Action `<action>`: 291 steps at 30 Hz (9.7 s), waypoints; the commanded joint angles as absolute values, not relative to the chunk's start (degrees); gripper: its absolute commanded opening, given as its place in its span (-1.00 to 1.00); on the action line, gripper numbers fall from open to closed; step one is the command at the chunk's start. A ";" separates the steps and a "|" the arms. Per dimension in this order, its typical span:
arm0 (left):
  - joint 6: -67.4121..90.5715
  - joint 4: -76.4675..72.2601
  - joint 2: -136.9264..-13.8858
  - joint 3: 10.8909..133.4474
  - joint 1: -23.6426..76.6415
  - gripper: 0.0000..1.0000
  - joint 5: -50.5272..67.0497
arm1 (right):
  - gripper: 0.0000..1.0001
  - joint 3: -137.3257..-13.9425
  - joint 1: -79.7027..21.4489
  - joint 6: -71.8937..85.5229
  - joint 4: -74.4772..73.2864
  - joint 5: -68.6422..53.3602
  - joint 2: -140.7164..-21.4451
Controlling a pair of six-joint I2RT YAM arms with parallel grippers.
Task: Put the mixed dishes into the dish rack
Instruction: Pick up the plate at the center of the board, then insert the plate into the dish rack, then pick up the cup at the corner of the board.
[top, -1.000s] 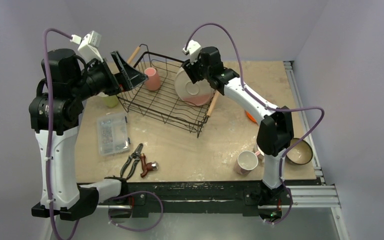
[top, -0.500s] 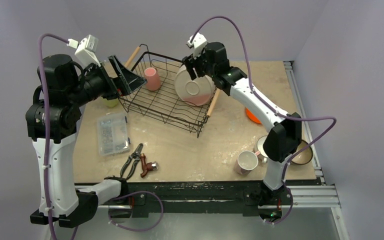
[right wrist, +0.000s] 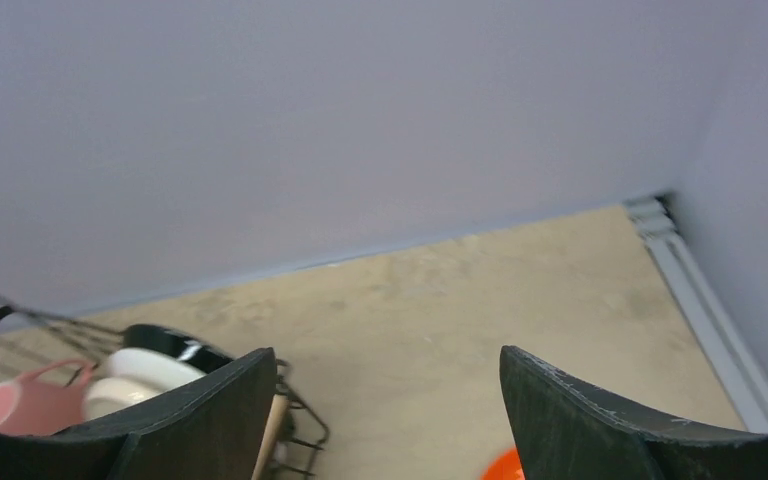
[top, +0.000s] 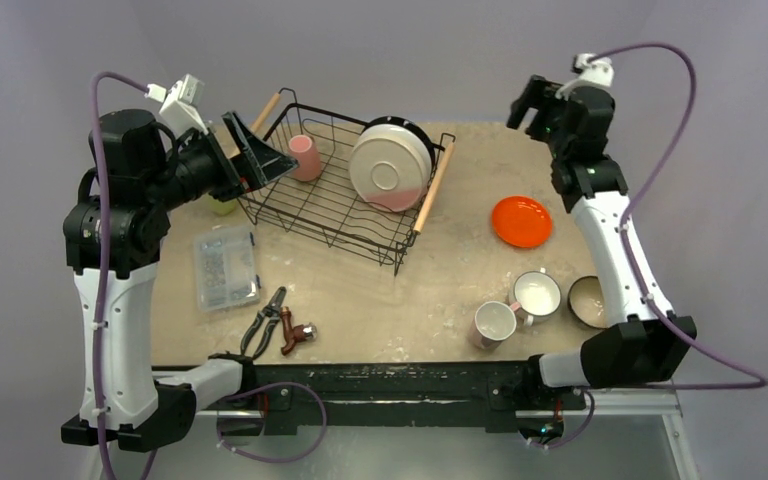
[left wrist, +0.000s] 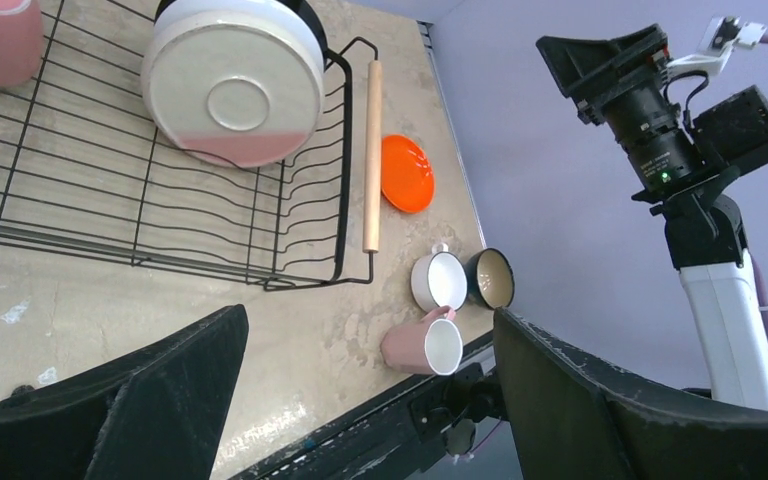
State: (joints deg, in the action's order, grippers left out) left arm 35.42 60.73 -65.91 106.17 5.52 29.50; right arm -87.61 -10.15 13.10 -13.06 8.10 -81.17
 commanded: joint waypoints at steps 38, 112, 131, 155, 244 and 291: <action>39.93 56.80 -62.33 103.75 5.27 0.80 30.54 | 0.05 -60.62 25.58 25.20 -11.89 -27.43 -106.56; 48.27 54.18 -67.86 97.74 5.27 0.77 30.66 | -1.00 -104.08 -21.75 47.05 -17.56 -47.93 -103.20; 52.84 55.37 -75.15 96.10 5.19 -0.23 33.32 | -1.00 -111.78 -27.26 44.84 -21.43 -50.83 -106.32; 67.31 77.85 -84.58 99.23 0.97 -1.00 52.62 | 0.26 -99.17 -30.43 -23.95 -25.61 -32.15 -85.02; 21.46 46.91 -56.07 94.57 4.22 0.95 16.64 | -0.82 -106.56 -31.90 -25.01 -28.06 -28.90 -121.41; 43.72 49.95 -50.04 89.02 5.36 0.74 17.72 | 0.98 -99.62 -39.35 -16.20 -28.70 -10.65 -94.39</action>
State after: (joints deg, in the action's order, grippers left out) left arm 41.47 49.21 -51.18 88.14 5.04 16.29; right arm -96.71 -36.80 -23.29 -27.62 -7.62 -91.02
